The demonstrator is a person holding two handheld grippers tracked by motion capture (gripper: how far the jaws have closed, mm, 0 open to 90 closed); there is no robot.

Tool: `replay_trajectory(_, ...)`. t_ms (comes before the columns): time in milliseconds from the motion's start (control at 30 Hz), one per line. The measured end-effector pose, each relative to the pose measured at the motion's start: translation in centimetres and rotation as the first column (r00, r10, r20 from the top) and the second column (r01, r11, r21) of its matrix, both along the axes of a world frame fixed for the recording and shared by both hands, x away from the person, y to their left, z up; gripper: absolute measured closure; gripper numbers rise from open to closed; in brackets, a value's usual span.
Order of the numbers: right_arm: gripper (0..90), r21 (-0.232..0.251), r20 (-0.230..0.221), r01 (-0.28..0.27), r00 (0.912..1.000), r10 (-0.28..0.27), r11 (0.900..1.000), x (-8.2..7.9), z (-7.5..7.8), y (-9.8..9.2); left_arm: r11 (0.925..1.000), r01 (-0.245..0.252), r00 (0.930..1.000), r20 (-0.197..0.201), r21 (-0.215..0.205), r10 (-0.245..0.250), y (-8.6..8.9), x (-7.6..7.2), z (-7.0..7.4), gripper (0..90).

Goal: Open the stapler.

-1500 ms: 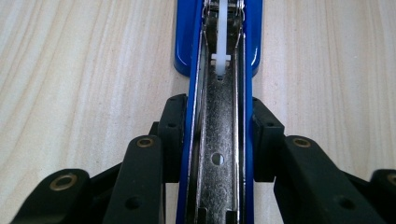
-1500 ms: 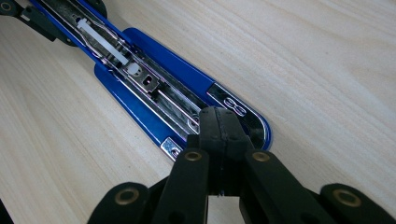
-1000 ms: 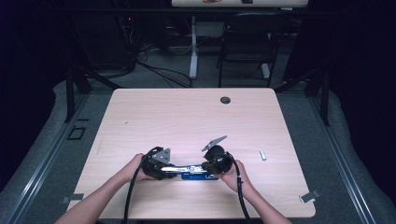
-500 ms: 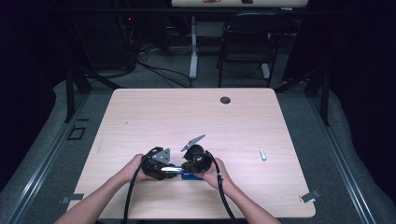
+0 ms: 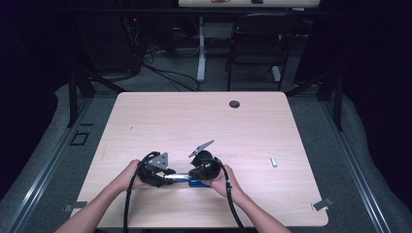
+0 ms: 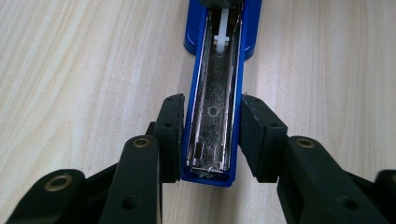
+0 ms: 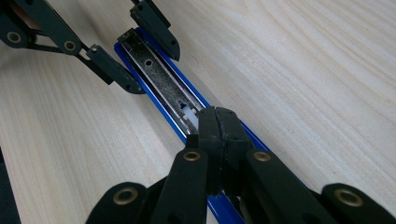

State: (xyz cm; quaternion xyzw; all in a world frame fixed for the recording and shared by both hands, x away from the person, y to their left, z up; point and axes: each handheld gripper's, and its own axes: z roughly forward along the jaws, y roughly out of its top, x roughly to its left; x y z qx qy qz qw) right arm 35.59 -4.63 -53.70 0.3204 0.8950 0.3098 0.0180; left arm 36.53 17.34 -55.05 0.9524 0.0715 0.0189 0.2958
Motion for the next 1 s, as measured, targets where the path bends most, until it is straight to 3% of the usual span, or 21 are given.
replay_trajectory(433, 87.2, 0.052, -0.030, 0.019, 0.9994, -0.017, 0.998, 0.1, 0.0, -0.8, 0.9995, 0.022, 0.9997, 0.007, 0.023, -0.022, -0.1, 0.2, -0.5, 62.8)
replay_trajectory(500, 84.1, 0.045, -0.009, 0.027, 0.9996, -0.027, 0.999, 0.0, 0.1, -1.4, 0.9996, 0.023, 0.9997, 0.010, 0.018, -0.023, -0.1, 0.2, -0.5, 62.7)
replay_trajectory(600, 77.1, 0.051, -0.003, 0.052, 0.9987, -0.051, 0.997, -0.2, 0.6, -3.3, 0.9998, 0.017, 0.9996, 0.022, 0.006, -0.017, -0.1, 0.2, -0.4, 61.5)
replay_trajectory(767, 78.0, 0.088, 0.016, 0.119, 0.9925, -0.121, 0.989, -0.6, 1.3, -7.2, 0.9999, 0.005, 0.9997, 0.025, -0.010, -0.005, -0.2, 0.2, -0.6, 60.7)
replay_trajectory(900, 73.3, 0.072, 0.033, 0.181, 0.9825, -0.183, 0.981, -1.1, 1.5, -10.7, 0.9999, 0.007, 0.9999, 0.010, -0.015, -0.007, -0.1, 0.3, -0.6, 60.4)
replay_trajectory(1000, 74.5, 0.042, -0.001, 0.222, 0.9751, -0.222, 0.974, -1.2, 1.7, -12.9, 0.9999, 0.008, 0.9997, 0.023, -0.011, -0.008, -0.2, 0.2, -0.5, 60.7)
